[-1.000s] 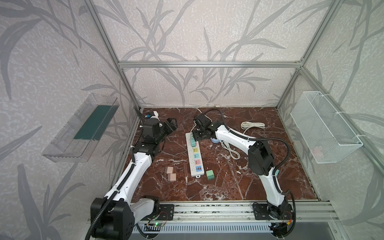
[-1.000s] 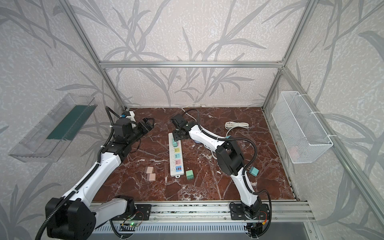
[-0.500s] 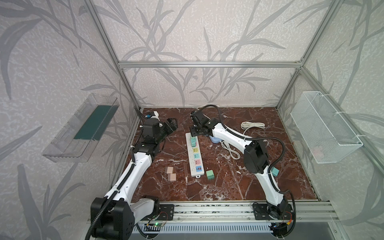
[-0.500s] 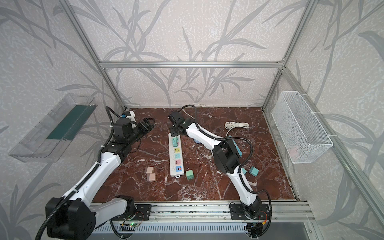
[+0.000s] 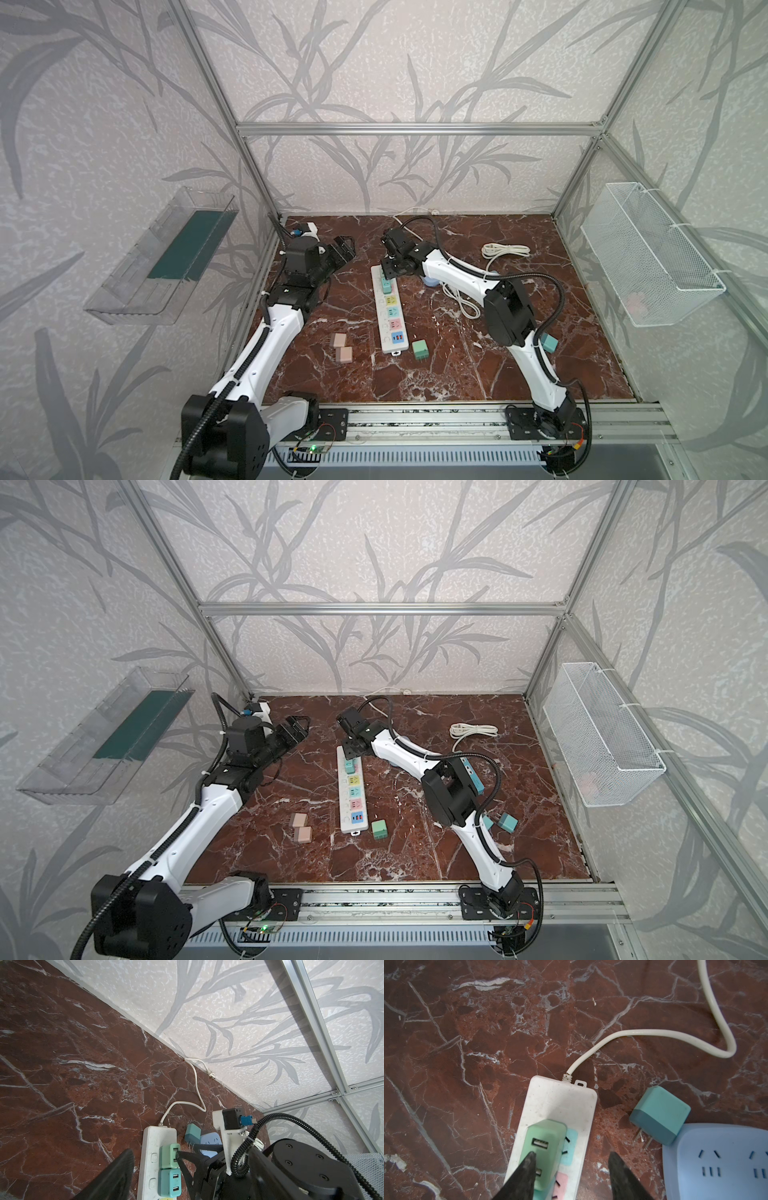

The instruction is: Insert the plug

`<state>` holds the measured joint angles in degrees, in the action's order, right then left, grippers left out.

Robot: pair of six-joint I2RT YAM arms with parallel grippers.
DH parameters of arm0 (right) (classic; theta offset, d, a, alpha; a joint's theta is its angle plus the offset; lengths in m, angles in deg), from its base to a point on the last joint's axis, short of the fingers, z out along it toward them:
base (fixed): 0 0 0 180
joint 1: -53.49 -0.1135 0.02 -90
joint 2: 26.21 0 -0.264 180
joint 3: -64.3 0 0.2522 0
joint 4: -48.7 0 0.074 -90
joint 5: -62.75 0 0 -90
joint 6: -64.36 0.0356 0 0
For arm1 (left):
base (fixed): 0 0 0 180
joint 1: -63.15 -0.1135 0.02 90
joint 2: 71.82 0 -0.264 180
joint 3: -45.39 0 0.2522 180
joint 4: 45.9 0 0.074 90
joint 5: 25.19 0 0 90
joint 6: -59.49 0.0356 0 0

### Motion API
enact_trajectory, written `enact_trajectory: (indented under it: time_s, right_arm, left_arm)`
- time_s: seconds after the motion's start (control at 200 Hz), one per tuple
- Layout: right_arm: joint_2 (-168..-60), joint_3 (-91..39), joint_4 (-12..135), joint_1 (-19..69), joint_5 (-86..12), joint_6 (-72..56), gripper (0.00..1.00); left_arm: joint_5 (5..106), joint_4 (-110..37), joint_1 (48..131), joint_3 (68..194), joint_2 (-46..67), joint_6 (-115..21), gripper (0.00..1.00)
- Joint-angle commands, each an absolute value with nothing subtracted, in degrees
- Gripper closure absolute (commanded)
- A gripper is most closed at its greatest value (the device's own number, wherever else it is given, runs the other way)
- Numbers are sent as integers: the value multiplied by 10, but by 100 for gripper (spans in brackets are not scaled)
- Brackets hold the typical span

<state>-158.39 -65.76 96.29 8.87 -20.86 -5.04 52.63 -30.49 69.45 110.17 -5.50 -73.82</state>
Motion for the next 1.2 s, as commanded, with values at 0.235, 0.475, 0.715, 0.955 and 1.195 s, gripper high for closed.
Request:
enact_trajectory:
  time_s: [0.235, 0.475, 0.715, 0.955, 1.195]
  right_arm:
    - [-1276, -404, 928, 89, -122, -80, 39]
    - [-1095, -129, 936, 54, -188, -44, 31]
    - [-1131, -78, 966, -43, -189, 37, 26]
    - [-1176, -60, 925, -61, -231, 64, 25]
    - [-1224, -90, 912, -81, -238, 78, 27]
  left_arm:
    - [551, -264, 722, 1135, -51, -676, 17]
    - [613, -193, 787, 1171, -35, -616, 17]
    - [628, -220, 782, 1156, -51, -620, 15]
    - [637, -216, 782, 1151, -44, -621, 15]
    - [607, -217, 781, 1156, -38, -638, 16]
